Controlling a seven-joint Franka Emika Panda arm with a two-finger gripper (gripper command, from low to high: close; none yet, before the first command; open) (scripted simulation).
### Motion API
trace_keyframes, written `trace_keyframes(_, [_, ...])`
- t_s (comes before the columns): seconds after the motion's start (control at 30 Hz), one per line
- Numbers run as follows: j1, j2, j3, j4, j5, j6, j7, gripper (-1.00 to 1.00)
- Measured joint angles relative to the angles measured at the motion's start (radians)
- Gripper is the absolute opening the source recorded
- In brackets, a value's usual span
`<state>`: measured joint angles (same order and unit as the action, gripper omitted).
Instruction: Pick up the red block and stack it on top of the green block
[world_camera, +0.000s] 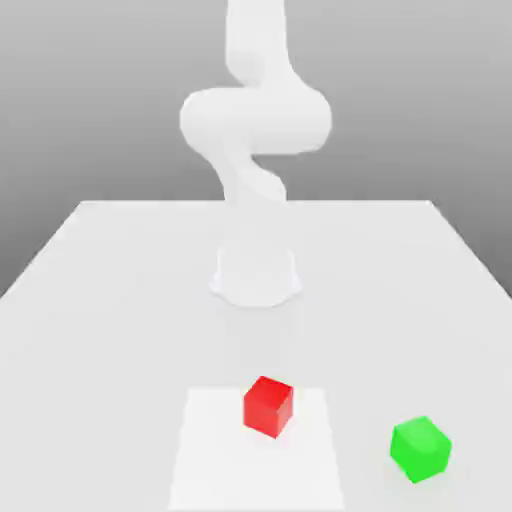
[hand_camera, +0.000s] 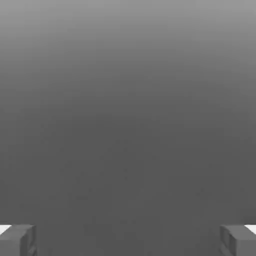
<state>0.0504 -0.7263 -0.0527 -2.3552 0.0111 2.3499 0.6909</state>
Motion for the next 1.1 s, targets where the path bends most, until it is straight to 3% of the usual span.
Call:
trace_keyframes(0.43, [0.234, 0.472, -0.200, -0.323, 0.055, 0.300, -0.656, 0.00])
trace_keyframes(0.63, [0.258, 0.673, -0.213, -0.467, -0.019, 0.442, -0.880, 0.00])
trace_keyframes(0.87, [0.252, 0.817, -0.182, -0.457, 0.075, 0.560, -0.983, 0.00])
trace_keyframes(1.03, [0.185, 0.927, -0.089, -0.445, 0.180, 0.651, -1.059, 0.00])
trace_keyframes(1.07, [0.168, 0.947, -0.067, -0.443, 0.195, 0.668, -1.069, -1.00])
trace_keyframes(1.1, [0.168, 0.947, -0.067, -0.443, 0.195, 0.668, -1.069, -1.00])
